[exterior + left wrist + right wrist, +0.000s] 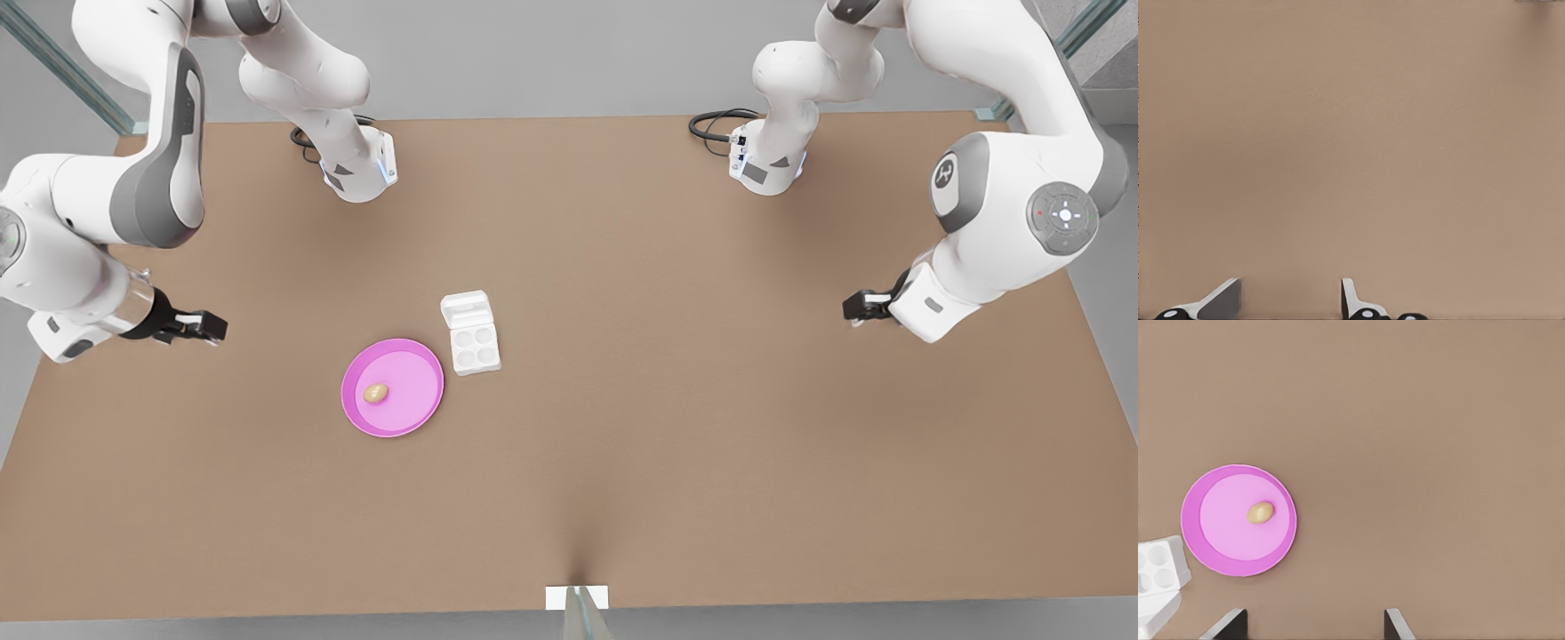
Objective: Pack egg into the box and close the box lid
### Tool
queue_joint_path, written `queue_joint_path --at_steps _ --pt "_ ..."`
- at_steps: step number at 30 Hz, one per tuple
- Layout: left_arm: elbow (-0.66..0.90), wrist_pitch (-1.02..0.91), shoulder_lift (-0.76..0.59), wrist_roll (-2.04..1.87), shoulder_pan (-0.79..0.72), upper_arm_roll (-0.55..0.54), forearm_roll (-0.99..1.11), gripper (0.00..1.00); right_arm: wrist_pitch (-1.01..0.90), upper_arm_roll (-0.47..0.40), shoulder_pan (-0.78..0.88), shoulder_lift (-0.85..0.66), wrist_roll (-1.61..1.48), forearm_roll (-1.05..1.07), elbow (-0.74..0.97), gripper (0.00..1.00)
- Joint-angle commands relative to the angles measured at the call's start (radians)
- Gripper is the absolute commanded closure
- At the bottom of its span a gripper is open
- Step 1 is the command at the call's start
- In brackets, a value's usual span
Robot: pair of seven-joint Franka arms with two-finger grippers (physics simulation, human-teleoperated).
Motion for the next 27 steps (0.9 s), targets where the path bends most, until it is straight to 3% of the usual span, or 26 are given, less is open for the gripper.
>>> queue_joint_path --at_steps 1,5,7,10,12,14,16,20,27 --pt "0.000 -0.002 0.000 0.001 0.000 0.000 0.012 0.00 0.001 0.001 0.000 -0.003 0.002 0.000 -0.005 0.00" --pt "0.000 -0.066 0.018 -0.001 0.002 -0.003 0.007 0.00 0.006 -0.003 -0.005 0.013 0.040 0.000 0.001 0.00" --pt "0.004 -0.066 0.020 -0.001 0.002 -0.003 0.006 0.00 -0.005 0.000 -0.002 0.023 0.283 0.032 0.003 0.00" --pt "0.004 -0.114 0.018 0.013 0.002 -0.003 0.015 0.00 -0.039 -0.008 -0.056 0.099 0.861 0.256 0.003 0.00" --pt "0.001 -0.126 0.023 0.016 0.002 0.000 0.016 0.00 -0.040 -0.008 -0.141 0.234 0.985 0.493 0.006 0.00" --pt "-0.002 -0.126 0.026 0.016 0.002 0.003 0.018 0.00 -0.062 -0.008 -0.220 0.354 0.973 0.684 0.006 0.00" --pt "0.000 -0.125 0.031 0.014 0.002 0.003 0.018 0.00 -0.056 0.000 -0.214 0.449 0.893 0.711 0.004 0.00" --pt "0.000 -0.125 0.044 0.005 0.002 0.003 0.018 0.00 0.055 0.018 -0.158 0.532 0.769 0.804 0.006 0.00" --pt "0.000 -0.126 0.047 0.002 0.002 0.003 0.018 0.00 0.049 0.050 -0.129 0.630 0.637 0.907 -0.045 0.00"
